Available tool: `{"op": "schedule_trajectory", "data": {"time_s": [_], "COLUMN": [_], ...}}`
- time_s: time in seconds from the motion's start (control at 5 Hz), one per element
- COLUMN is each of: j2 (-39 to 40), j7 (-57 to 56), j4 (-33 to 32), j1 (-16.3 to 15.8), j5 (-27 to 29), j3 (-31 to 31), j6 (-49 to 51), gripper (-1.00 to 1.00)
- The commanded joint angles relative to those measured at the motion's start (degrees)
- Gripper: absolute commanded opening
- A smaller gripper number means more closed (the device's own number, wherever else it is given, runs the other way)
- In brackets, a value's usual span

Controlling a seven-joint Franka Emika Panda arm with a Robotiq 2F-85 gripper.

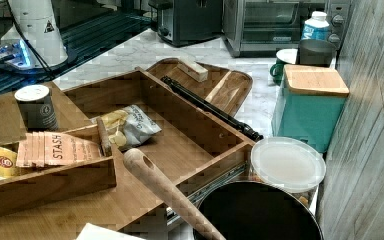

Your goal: Close the drawer.

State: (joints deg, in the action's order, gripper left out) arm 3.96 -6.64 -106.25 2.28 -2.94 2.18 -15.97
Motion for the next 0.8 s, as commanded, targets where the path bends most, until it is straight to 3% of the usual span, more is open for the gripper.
{"op": "schedule_trajectory", "data": {"time_s": [0.2, 0.4, 0.8], "j2": [0.0, -0.1, 4.8], "j7": [0.0, -3.6, -4.7], "j4": [0.0, -5.1, -5.5], "j1": [0.1, -0.1, -1.1], "j5": [-0.2, -1.4, -4.9], "j3": [0.1, -0.2, -1.3], "j6": [0.0, -7.4, -15.3], "gripper": [-1.00, -1.00, -1.00]}}
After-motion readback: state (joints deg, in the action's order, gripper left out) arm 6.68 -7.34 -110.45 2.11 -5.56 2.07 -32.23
